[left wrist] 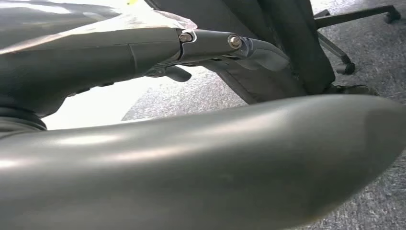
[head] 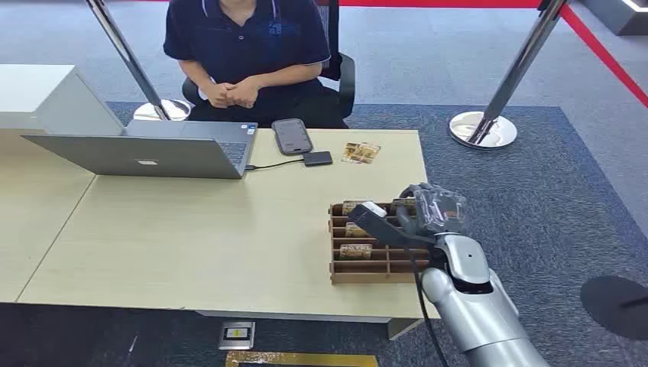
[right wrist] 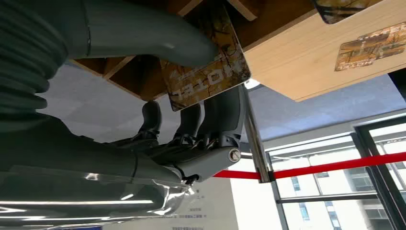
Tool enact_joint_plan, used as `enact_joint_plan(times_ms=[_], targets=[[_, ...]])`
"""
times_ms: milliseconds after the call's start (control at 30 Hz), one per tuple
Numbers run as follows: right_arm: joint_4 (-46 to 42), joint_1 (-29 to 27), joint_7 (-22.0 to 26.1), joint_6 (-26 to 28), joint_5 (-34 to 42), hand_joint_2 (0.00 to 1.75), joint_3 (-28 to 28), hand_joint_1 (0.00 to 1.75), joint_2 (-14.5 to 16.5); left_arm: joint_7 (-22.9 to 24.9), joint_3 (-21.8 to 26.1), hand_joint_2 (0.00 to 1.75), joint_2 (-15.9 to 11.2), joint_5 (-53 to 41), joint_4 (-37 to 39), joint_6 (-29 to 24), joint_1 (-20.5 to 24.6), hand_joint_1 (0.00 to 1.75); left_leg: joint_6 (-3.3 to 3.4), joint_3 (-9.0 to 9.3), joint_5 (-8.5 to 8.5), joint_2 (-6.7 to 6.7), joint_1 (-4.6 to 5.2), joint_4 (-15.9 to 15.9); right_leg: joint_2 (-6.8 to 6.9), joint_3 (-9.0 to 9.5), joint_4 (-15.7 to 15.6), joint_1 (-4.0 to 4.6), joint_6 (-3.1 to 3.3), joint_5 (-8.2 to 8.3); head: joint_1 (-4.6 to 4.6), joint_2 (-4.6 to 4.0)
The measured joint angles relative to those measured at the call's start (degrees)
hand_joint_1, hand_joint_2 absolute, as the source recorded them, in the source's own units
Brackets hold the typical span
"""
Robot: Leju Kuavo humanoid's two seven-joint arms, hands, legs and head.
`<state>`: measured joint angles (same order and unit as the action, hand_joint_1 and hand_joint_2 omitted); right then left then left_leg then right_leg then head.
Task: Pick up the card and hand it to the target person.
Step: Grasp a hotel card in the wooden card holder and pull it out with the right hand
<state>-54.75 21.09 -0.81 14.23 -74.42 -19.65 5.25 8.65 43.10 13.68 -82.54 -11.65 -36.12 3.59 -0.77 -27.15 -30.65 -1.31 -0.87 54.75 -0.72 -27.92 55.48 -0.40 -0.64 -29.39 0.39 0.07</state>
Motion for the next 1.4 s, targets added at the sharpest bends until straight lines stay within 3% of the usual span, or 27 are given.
enact_joint_plan(times_ms=[300,433,1400], targets=[[0.01,0.41,0.02,-0.13,0.30,1.75,-1.03,1.09,0.12,0.18,0.20,0.00,0.00,0.21,0.02,-0.01,0.00,0.00,0.00,0.00,0.00,0.00,0.00,0.00,0.00,0.00,0.00,0.00,0.00,0.00,0.00,0.00],[0.02,0.46,0.05,-0.16,0.33,1.75,-1.25,1.29,0.16,0.16,0.23,0.00,0.00,0.32,0.02,-0.01,0.00,0.00,0.00,0.00,0.00,0.00,0.00,0.00,0.00,0.00,0.00,0.00,0.00,0.00,0.00,0.00],[-3.28,-0.07,2.52,0.09,2.37,1.75,-2.19,1.41,-0.55,0.04,0.24,0.00,0.00,0.37,0.02,-0.01,0.00,0.00,0.00,0.00,0.00,0.00,0.00,0.00,0.00,-0.02,0.00,0.00,0.00,0.00,0.00,0.00]])
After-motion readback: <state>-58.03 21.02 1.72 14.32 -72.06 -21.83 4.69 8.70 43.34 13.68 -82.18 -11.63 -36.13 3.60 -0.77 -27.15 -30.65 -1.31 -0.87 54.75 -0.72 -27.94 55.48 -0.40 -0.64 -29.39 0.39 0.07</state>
